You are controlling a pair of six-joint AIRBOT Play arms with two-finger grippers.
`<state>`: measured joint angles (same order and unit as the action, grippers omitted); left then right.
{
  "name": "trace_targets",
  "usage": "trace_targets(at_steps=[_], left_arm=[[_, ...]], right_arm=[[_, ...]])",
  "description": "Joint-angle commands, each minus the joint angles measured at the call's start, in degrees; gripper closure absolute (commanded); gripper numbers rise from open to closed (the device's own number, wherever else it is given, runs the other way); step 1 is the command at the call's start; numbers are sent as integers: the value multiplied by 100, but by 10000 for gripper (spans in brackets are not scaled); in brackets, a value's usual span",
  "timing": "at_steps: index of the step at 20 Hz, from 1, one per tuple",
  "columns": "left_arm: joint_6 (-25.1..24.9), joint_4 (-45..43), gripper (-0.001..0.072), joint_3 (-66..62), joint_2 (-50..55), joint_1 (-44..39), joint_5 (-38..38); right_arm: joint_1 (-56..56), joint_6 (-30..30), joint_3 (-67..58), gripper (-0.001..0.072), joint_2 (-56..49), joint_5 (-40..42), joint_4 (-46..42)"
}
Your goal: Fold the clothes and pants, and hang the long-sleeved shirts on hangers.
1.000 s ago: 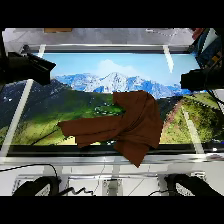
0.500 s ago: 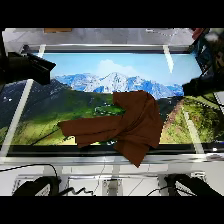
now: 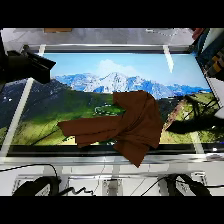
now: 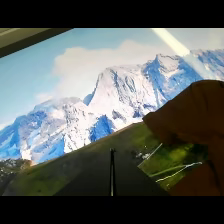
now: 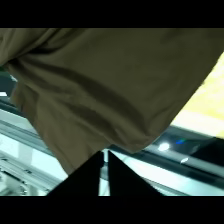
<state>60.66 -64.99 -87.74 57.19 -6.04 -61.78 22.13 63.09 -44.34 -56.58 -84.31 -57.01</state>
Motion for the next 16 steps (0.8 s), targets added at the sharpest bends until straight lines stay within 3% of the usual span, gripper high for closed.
trace_targets(at_steps=[1,2,6,7,8,9,13,14,16], left_arm=[[0,9,690,-4,2,0,-2],[2,11,691,-4,2,0,-13],[0,9,679,-2,2,0,-109],[0,9,590,0,2,0,-111],[0,9,389,0,2,0,-111],[2,9,233,0,2,0,-111],[2,11,214,0,2,0,-111],[4,11,214,0,2,0,-111],[4,11,214,0,2,0,-114]], right_arm=[[212,702,1366,336,61,647,0],[212,883,1578,284,57,778,-157],[212,1080,1980,284,-140,968,-227],[212,1078,1998,284,-205,1054,-223],[212,1075,1998,286,-271,1172,-184],[210,981,1998,314,-350,1309,-94],[210,503,2000,334,-855,1652,199],[212,256,2000,335,-1001,1655,321],[210,-667,2000,403,-1187,1628,966]])
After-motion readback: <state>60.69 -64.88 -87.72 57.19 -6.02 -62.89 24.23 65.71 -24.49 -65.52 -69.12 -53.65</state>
